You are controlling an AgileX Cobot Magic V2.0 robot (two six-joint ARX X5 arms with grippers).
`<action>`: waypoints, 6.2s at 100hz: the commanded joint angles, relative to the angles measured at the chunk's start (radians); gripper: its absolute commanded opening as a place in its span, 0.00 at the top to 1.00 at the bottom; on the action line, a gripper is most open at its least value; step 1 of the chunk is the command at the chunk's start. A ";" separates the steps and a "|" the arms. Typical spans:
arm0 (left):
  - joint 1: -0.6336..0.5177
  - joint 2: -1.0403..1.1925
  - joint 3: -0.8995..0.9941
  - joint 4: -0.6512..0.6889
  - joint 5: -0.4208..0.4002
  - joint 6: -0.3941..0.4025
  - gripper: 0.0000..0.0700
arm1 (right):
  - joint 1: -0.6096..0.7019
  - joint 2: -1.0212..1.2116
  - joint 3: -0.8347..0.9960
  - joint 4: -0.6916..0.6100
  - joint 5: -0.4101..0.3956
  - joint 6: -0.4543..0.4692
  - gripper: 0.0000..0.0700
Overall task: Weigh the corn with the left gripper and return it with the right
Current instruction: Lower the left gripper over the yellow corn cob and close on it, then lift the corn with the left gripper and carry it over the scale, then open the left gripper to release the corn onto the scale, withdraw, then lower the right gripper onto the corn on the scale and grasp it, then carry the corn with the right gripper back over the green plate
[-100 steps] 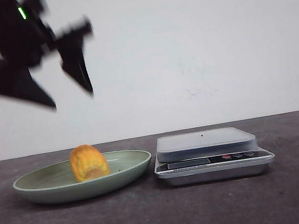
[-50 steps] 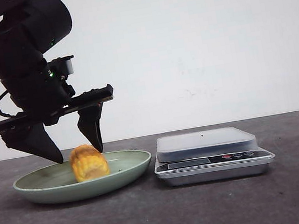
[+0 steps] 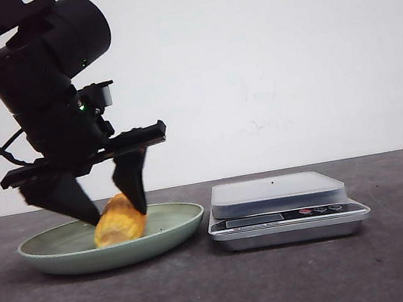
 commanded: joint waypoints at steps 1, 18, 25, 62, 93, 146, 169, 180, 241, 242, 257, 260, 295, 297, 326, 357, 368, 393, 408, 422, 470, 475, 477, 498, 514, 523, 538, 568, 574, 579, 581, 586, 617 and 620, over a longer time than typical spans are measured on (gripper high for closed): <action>-0.009 0.018 0.014 0.009 -0.005 -0.006 1.00 | 0.002 0.006 0.019 0.008 0.000 -0.008 0.23; -0.009 0.005 0.016 0.001 0.003 -0.002 1.00 | 0.002 0.006 0.019 0.008 0.000 -0.009 0.23; -0.009 -0.025 0.024 -0.018 0.003 0.011 1.00 | 0.002 0.006 0.019 0.008 0.002 -0.009 0.23; -0.084 -0.151 0.274 -0.103 0.080 0.061 0.99 | 0.002 0.006 0.019 0.010 0.002 -0.008 0.23; -0.205 0.131 0.514 -0.092 0.078 0.003 0.99 | 0.002 0.006 0.019 0.006 0.002 -0.008 0.23; -0.226 0.330 0.550 -0.091 0.077 -0.012 0.99 | 0.002 0.004 0.019 0.003 0.002 -0.004 0.23; -0.228 0.343 0.550 -0.099 0.077 -0.008 0.97 | 0.002 0.004 0.019 -0.001 0.002 0.000 0.23; -0.229 0.356 0.550 -0.098 0.077 -0.008 0.97 | 0.002 0.004 0.019 -0.008 0.002 0.000 0.23; -0.238 0.312 0.575 -0.114 0.068 0.036 0.32 | 0.002 0.004 0.019 -0.019 0.005 -0.002 0.23; -0.238 0.307 0.576 -0.114 0.068 0.038 0.32 | 0.002 0.004 0.019 -0.019 0.005 -0.002 0.23; -0.238 0.194 0.581 -0.127 0.046 0.102 0.32 | 0.002 0.005 0.019 -0.019 0.007 -0.002 0.23; -0.238 0.163 0.581 -0.135 0.033 0.122 0.32 | 0.002 0.005 0.019 -0.019 0.007 -0.002 0.23; -0.196 -0.327 0.581 -0.359 -0.178 0.296 0.32 | 0.029 0.051 0.019 -0.005 -0.001 0.003 0.23; -0.188 -0.354 0.581 -0.379 -0.193 0.296 0.32 | 0.037 0.059 0.019 -0.001 -0.001 0.003 0.23; -0.054 -0.711 0.580 -0.698 -0.382 0.290 0.32 | 0.211 0.214 0.019 0.136 0.067 0.014 0.23; -0.043 -1.017 0.534 -0.931 -0.472 0.149 0.32 | 0.363 0.464 0.019 0.245 0.177 0.046 0.23; -0.042 -1.121 0.461 -1.011 -0.480 0.089 0.32 | 0.382 0.547 0.019 0.268 0.210 0.049 0.21; -0.043 -1.355 0.233 -1.072 -0.476 -0.017 0.32 | 0.388 0.723 0.019 0.297 0.215 0.084 0.21; -0.043 -1.442 0.126 -1.104 -0.473 -0.044 0.32 | 0.398 0.809 0.019 0.298 0.237 0.094 0.21; -0.043 -1.461 0.080 -1.118 -0.470 -0.070 0.32 | 0.400 0.867 0.019 0.317 0.244 0.113 0.21; -0.043 -1.461 0.070 -1.112 -0.474 -0.069 0.32 | 0.428 0.916 0.019 0.365 0.322 0.153 1.00; -0.043 -1.461 0.070 -1.112 -0.474 -0.069 0.32 | 0.436 0.907 0.019 0.373 0.323 0.153 1.00; -0.043 -1.461 0.070 -1.112 -0.474 -0.069 0.32 | 0.440 0.902 0.019 0.378 0.323 0.153 1.00; -0.043 -1.461 0.070 -1.112 -0.473 -0.070 0.32 | 0.488 0.828 0.026 0.431 0.301 0.152 1.00; -0.043 -1.461 0.070 -1.112 -0.473 -0.070 0.32 | 0.560 0.828 0.107 0.424 0.286 0.153 1.00; -0.043 -1.461 0.070 -1.110 -0.474 -0.070 0.32 | 0.618 0.856 0.168 0.429 0.305 0.163 1.00; -0.043 -1.461 0.070 -1.092 -0.473 -0.070 0.32 | 0.684 0.940 0.273 0.431 0.322 0.226 1.00; -0.043 -1.461 0.070 -1.084 -0.473 -0.070 0.32 | 0.737 1.139 0.337 0.428 0.383 0.340 1.00; -0.043 -1.461 0.070 -1.085 -0.473 -0.070 0.32 | 0.738 1.173 0.337 0.418 0.379 0.367 1.00; -0.043 -1.461 0.070 -1.086 -0.473 -0.069 0.32 | 0.740 1.198 0.337 0.416 0.373 0.372 1.00; -0.043 -1.461 0.070 -1.086 -0.473 -0.069 0.32 | 0.741 1.207 0.337 0.416 0.374 0.373 1.00; -0.043 -1.461 0.070 -1.086 -0.473 -0.069 0.32 | 0.746 1.225 0.337 0.415 0.374 0.373 1.00; -0.043 -1.461 0.070 -1.091 -0.473 -0.068 0.32 | 0.750 1.244 0.337 0.413 0.398 0.396 0.34; -0.043 -1.461 0.070 -1.090 -0.473 -0.068 0.32 | 0.750 1.244 0.337 0.417 0.396 0.396 0.32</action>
